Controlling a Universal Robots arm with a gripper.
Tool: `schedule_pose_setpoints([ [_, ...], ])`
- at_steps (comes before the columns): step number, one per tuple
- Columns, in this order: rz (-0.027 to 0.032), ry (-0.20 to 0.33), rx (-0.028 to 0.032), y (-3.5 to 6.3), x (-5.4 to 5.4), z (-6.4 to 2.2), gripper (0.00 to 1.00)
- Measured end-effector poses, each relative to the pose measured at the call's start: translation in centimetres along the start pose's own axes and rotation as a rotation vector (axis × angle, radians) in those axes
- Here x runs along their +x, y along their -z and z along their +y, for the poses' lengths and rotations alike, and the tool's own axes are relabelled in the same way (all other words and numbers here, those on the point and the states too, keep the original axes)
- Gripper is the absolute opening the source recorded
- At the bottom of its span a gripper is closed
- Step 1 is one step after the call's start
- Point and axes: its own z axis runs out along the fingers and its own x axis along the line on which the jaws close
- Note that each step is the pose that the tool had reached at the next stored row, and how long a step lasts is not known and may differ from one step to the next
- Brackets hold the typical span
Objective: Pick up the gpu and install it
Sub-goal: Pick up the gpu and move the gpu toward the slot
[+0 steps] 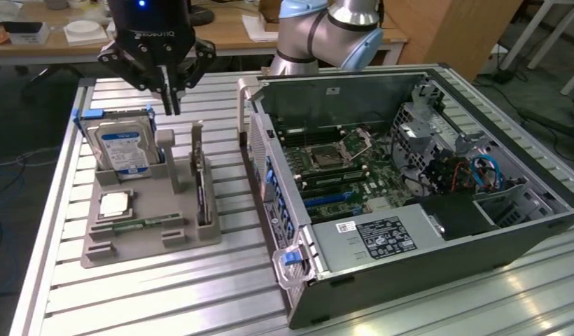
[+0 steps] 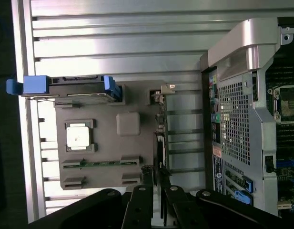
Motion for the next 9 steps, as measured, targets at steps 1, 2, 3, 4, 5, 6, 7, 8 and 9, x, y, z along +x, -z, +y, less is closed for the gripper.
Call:
schedule_pose_setpoints([
  [1, 0.0, 0.0, 0.0, 0.0, 0.0, 0.0, 0.17],
  [2, 0.0, 0.0, 0.0, 0.0, 0.0, 0.0, 0.23],
  [3, -0.0001, 0.0, 0.0, 0.0, 0.0, 0.0, 0.29],
  [4, 0.0, 0.0, 0.0, 0.0, 0.0, 0.0, 0.29],
  [5, 0.0, 0.0, 0.0, 0.0, 0.0, 0.0, 0.35],
  [6, 0.0001, 0.0, 0.0, 0.0, 0.0, 0.0, 0.41],
  [7, 0.0, 0.0, 0.0, 0.0, 0.0, 0.0, 0.47],
  [8, 0.0, 0.001, 0.0, 0.0, 0.0, -0.01, 0.47],
  [9, 0.0, 0.002, -0.0001, 0.0, 0.01, -0.01, 0.47],
])
